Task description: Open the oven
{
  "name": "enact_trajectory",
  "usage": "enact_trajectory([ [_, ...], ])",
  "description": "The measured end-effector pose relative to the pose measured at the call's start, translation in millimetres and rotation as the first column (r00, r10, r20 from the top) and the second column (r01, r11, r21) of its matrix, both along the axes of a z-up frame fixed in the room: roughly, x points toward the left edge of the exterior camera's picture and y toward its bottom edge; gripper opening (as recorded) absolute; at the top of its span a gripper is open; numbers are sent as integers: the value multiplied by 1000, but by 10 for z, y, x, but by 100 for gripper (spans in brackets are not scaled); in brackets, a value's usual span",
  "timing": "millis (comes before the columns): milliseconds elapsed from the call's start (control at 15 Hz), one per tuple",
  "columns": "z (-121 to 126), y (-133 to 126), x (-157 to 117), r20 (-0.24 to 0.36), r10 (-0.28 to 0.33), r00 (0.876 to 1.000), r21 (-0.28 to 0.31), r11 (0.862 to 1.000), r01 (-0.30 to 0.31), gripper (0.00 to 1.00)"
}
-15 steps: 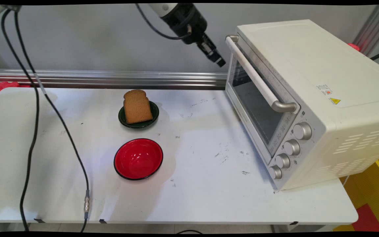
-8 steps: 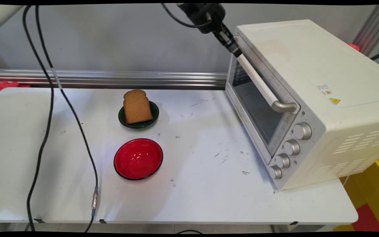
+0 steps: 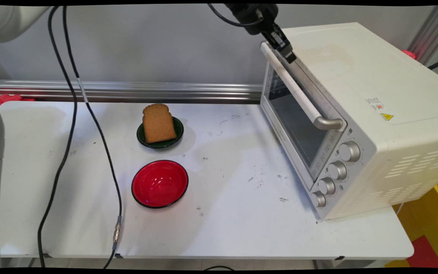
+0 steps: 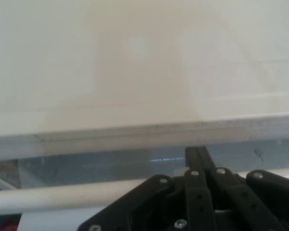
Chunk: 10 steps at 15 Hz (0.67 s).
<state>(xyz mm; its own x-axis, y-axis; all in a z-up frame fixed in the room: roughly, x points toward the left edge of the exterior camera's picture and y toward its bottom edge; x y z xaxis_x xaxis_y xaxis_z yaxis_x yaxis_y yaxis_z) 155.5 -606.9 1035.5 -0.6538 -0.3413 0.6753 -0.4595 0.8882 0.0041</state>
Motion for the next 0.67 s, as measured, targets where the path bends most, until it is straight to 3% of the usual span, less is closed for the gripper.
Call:
enact_trajectory([
  [667,-187,-74,-173,-19,-11,1000,30,999,12,0],
])
